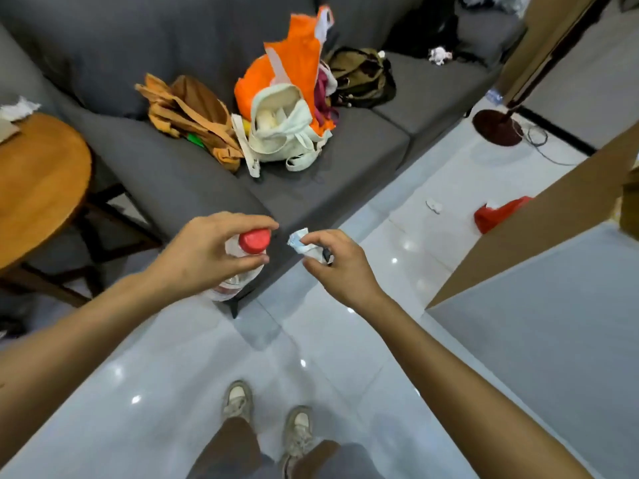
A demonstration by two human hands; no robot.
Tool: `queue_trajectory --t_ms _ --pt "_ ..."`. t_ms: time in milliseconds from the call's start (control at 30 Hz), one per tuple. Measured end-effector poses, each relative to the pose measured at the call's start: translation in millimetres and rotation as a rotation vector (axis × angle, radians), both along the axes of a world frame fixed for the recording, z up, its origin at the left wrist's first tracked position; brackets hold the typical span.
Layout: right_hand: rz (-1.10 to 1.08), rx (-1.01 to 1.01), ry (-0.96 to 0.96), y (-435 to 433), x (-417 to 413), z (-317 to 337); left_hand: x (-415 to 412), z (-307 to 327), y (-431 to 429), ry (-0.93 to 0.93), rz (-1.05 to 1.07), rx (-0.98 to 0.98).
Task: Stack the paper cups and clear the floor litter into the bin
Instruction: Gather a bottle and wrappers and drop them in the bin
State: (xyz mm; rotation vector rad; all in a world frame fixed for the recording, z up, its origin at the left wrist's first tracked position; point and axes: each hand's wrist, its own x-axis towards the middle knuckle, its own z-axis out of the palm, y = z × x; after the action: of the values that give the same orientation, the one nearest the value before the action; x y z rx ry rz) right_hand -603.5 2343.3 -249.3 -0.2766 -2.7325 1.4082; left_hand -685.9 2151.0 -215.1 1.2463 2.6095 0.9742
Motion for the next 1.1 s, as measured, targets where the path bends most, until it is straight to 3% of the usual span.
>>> queue_trajectory --t_ms 167,367,600,833,1100 --pt "0.264 0.027 0.099 -67.6 1.5 70.3 58.2 65.8 -76.7 0.008 0.249 0.04" --pt "0.65 0.033 0.176 -183.7 6.9 108.6 157.5 92.7 -205.7 0.041 0.653 0.139" --pt "0.948 0.014 0.235 -353.3 20.6 119.8 220.7 111.7 -342.0 0.118 1.033 0.128" --pt "1.164 -0.017 0.296 -560.2 41.2 108.9 279.8 110.4 -516.1 0.116 1.242 0.12" --pt "1.357 -0.069 0.233 -755.1 51.9 106.6 328.8 112.8 -677.1 0.055 1.488 0.157"
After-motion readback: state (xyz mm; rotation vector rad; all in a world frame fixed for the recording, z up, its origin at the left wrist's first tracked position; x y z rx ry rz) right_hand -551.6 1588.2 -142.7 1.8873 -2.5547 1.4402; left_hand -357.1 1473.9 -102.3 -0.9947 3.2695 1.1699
